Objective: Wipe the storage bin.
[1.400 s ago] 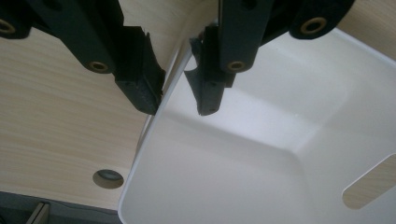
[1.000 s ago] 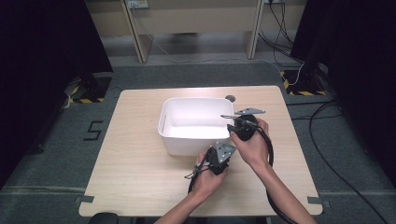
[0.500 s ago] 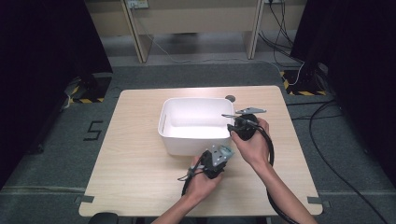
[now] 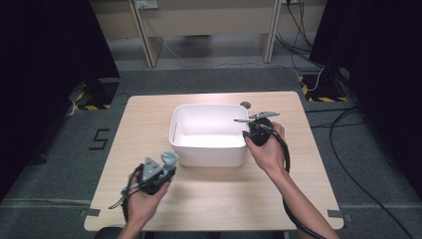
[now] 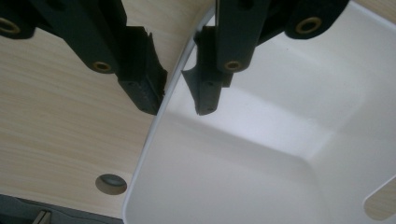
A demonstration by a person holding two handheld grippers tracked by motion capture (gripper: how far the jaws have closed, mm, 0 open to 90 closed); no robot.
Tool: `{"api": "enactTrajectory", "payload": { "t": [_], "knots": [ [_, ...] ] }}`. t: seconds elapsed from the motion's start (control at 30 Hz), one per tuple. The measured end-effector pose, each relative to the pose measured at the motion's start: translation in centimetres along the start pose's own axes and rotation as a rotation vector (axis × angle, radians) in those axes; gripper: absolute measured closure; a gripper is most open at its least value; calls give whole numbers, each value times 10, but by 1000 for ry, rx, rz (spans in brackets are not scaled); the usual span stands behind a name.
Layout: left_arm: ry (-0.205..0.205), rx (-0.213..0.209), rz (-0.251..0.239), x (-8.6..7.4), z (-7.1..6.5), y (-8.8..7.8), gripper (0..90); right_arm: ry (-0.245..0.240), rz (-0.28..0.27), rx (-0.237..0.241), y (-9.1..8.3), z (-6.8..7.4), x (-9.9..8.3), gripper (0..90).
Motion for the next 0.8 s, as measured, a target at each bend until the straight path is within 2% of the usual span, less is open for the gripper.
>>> {"api": "enactTrajectory", "payload": {
  "t": [0.17,0.23,0.3,0.33,0.4,0.47,0.53,0.6,0.67,0.8],
  "knots": [
    [-49,89,-30,12,45,-6,775,-45,24,-8,1,-6,1,832],
    [-46,116,-29,16,57,-4,774,-71,29,-2,1,-9,1,867],
    [-43,115,-29,21,62,1,774,-79,34,13,1,-10,1,865],
    [-37,116,-22,23,64,5,774,-86,35,16,0,-11,1,848],
    [-35,108,-20,26,63,12,773,-81,-4,21,-9,-11,5,803],
    [-22,102,-11,28,60,19,774,-84,-42,20,-24,-11,8,797],
    [-16,79,-13,31,54,25,774,-72,-63,12,-39,-16,7,825],
    [-6,65,-12,34,49,30,774,-57,-44,-2,-48,-25,-2,869],
    [-1,43,-10,37,44,35,774,-41,-8,12,-51,-30,-16,898],
    [-1,24,-2,38,40,42,774,-16,50,67,-47,-25,-44,900]
  ]
}}
Point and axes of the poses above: each handheld gripper's, and its own axes: y roughly forward along the jaws, x roughly out of its top, z roughly to its left, the point moved 10 cm from there along y, roughly forward along the jaws, and after that the axes turned 9 degrees about -y, right-handed, at the moved point
